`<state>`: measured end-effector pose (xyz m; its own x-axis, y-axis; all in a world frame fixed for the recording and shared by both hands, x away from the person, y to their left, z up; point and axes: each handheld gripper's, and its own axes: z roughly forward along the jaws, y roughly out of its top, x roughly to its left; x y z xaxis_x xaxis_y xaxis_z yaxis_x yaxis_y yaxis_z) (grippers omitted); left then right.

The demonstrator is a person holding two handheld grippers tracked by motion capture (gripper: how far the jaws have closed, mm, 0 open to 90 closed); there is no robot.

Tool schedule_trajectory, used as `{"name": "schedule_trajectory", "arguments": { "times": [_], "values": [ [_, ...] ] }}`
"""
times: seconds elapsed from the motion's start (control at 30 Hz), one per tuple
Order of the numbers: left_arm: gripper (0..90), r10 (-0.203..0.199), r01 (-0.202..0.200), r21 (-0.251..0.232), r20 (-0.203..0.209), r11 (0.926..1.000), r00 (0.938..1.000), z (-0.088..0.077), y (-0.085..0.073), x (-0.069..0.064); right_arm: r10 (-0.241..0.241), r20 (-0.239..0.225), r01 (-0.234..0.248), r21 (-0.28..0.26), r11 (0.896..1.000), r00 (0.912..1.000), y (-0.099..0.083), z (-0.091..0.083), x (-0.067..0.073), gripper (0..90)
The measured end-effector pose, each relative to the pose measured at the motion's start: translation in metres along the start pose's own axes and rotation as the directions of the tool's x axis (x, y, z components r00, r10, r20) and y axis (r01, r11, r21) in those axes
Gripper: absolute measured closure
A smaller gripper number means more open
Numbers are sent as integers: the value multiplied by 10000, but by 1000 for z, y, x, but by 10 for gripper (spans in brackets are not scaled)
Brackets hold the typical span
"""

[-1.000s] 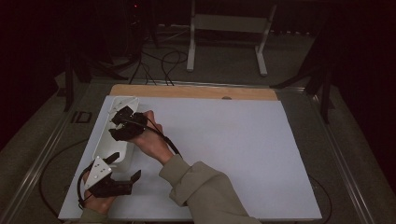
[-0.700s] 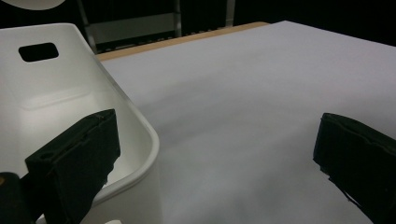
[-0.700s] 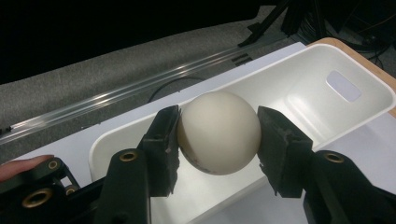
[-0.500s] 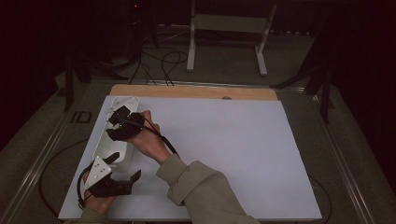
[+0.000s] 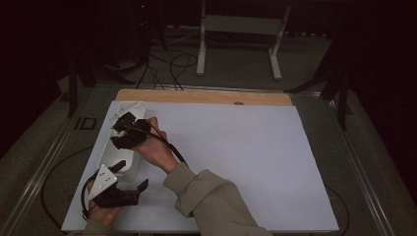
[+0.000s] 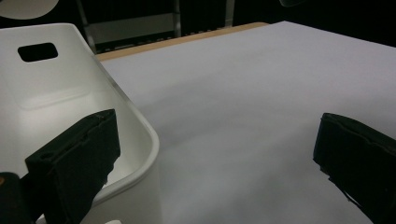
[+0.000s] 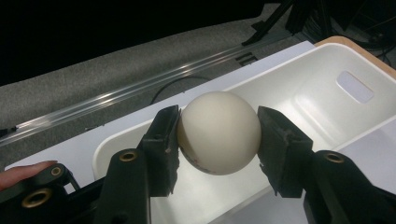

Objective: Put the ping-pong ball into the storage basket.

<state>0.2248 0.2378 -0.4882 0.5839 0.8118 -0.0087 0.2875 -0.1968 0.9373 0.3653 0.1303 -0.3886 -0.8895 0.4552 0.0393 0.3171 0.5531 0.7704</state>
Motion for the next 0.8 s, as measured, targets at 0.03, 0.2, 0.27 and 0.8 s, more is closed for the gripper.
{"name": "schedule_trajectory", "arguments": {
  "times": [0.03, 0.2, 0.27, 0.8],
  "values": [
    [10, -7, 7, 0, -1, 10000, 10000, 0, 0, 0, -12, -19, 12, 52, 10000, 10000, 0, 1, 1, 506],
    [10, -4, 4, -4, 6, 10000, 10000, 0, 0, 0, 28, -28, -28, 66, 10000, 10000, 0, 3, 2, 505],
    [10, 2, -2, -4, 6, 10000, 10000, 0, 0, 0, 72, -46, -71, 139, 9999, 10000, 0, 5, 2, 497],
    [10, 9, -9, 5, 1, 10000, 10000, 0, 0, 0, 415, 280, -420, 168, 9990, 9987, -3, 6, -3, 88]
  ]
}}
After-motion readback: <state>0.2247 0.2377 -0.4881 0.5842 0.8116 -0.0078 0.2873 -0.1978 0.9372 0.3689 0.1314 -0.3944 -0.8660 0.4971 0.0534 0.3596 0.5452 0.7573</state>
